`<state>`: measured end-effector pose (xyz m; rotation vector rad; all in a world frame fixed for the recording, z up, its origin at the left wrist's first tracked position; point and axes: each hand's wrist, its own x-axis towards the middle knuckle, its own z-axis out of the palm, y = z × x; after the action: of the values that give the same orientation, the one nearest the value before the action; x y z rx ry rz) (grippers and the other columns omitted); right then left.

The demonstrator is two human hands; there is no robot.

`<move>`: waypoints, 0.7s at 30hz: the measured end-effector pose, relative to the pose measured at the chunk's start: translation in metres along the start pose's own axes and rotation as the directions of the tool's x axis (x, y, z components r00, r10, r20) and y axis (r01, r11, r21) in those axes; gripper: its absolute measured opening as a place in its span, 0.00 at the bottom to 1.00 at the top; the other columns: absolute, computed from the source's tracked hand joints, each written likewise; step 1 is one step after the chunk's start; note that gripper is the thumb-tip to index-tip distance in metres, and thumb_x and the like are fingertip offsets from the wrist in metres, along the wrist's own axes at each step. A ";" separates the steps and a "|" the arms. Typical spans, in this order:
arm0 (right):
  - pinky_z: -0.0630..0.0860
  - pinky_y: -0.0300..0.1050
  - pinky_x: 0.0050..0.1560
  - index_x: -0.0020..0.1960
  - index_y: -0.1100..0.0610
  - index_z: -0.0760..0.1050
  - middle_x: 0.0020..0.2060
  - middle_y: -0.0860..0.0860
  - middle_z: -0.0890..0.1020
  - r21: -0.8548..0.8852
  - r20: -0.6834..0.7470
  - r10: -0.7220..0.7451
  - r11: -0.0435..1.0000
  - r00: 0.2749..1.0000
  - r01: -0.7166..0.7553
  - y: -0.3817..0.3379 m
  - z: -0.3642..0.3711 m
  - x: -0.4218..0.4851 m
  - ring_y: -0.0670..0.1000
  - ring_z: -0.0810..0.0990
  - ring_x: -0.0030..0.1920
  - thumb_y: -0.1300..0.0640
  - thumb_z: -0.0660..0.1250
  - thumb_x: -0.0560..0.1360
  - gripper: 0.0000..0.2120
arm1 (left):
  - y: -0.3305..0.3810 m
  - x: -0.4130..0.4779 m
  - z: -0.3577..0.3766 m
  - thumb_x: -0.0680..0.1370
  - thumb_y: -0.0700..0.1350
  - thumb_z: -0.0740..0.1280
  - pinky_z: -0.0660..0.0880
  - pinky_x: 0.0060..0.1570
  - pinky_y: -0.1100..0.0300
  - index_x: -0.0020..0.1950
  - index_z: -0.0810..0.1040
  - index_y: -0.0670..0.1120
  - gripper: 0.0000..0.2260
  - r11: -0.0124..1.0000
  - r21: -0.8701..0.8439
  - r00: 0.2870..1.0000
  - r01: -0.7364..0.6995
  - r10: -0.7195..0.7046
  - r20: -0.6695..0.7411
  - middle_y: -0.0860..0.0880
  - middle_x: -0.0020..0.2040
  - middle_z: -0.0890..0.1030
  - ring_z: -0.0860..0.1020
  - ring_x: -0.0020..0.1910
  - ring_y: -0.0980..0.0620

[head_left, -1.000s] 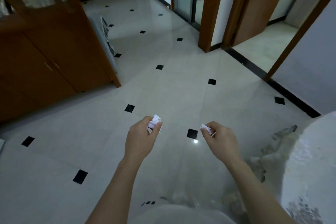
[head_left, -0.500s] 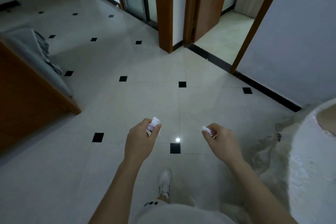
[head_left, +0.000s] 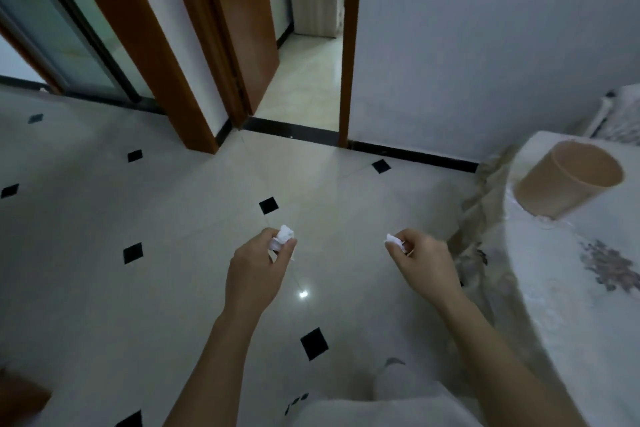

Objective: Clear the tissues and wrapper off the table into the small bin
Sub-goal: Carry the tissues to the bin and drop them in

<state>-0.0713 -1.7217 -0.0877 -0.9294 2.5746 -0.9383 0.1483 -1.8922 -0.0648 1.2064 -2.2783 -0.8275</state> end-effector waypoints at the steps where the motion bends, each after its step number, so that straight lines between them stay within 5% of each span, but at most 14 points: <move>1: 0.73 0.46 0.35 0.36 0.52 0.75 0.27 0.47 0.77 0.000 -0.025 0.021 1.000 0.999 -0.021 0.004 -0.002 0.007 0.50 0.77 0.33 0.43 0.65 0.76 0.15 | 0.005 0.014 0.007 0.78 0.56 0.66 0.67 0.31 0.60 0.44 0.78 0.52 0.09 1.000 -0.011 0.999 -0.022 0.022 0.024 0.57 0.32 0.75 0.74 0.30 0.58; 21: 0.72 0.49 0.33 0.31 0.46 0.65 0.25 0.48 0.74 0.080 -0.330 0.219 0.976 0.918 -0.204 0.111 -0.134 0.248 0.50 0.74 0.30 0.44 0.64 0.78 0.18 | 0.208 0.280 0.216 0.78 0.56 0.65 0.74 0.34 0.63 0.47 0.77 0.53 0.08 0.924 -0.086 0.863 -0.372 0.379 0.333 0.57 0.37 0.79 0.78 0.35 0.58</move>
<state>-0.3718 -1.7502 -0.0602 -0.4960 2.8464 -1.1710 -0.2541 -1.9706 -0.0544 0.6000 -2.6563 -0.9611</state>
